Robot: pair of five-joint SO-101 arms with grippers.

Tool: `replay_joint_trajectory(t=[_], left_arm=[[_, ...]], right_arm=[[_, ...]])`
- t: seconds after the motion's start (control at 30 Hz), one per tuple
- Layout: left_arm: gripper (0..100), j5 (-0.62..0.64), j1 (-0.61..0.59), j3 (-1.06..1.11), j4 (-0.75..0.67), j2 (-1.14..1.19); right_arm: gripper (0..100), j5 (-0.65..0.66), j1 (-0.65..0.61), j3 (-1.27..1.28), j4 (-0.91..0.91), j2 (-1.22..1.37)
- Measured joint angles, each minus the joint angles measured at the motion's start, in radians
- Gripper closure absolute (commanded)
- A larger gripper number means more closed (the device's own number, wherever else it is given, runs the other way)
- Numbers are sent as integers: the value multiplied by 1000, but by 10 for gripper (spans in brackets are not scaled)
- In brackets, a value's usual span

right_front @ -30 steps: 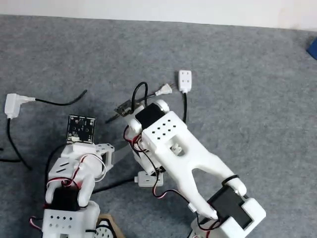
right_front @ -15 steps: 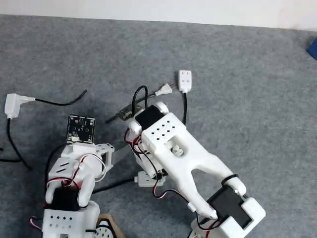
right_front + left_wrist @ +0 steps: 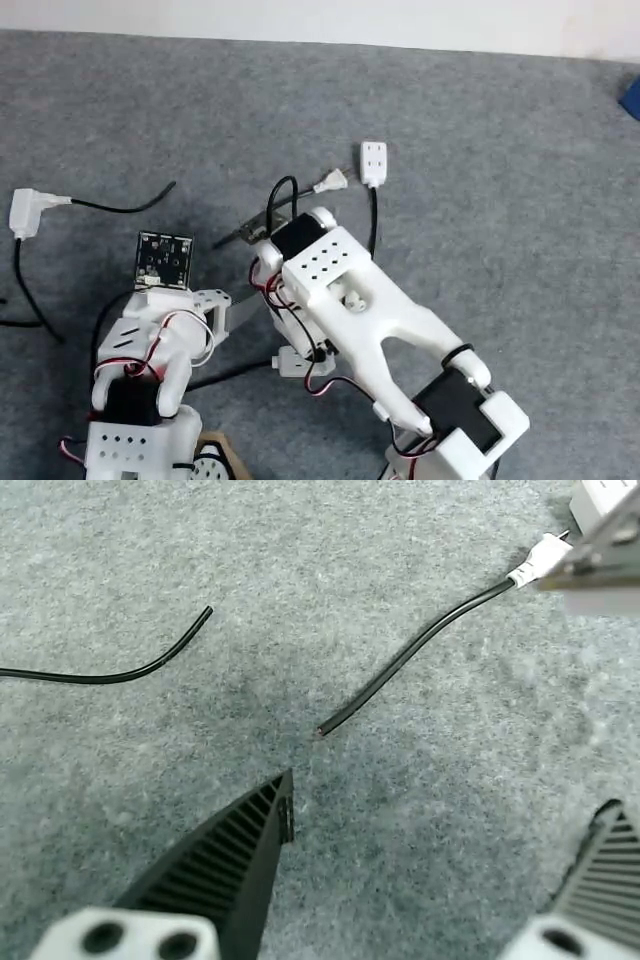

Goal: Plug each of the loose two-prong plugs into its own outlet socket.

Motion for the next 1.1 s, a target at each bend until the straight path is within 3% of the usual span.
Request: replay_joint_trajectory(t=[0.8, 1.1], left_arm=[[569, 0, 0, 0, 0, 0], [569, 0, 0, 0, 0, 0]], right_arm=[[992, -84, 57, 8, -64, 0], [992, -143, 138, 54, -114, -8]])
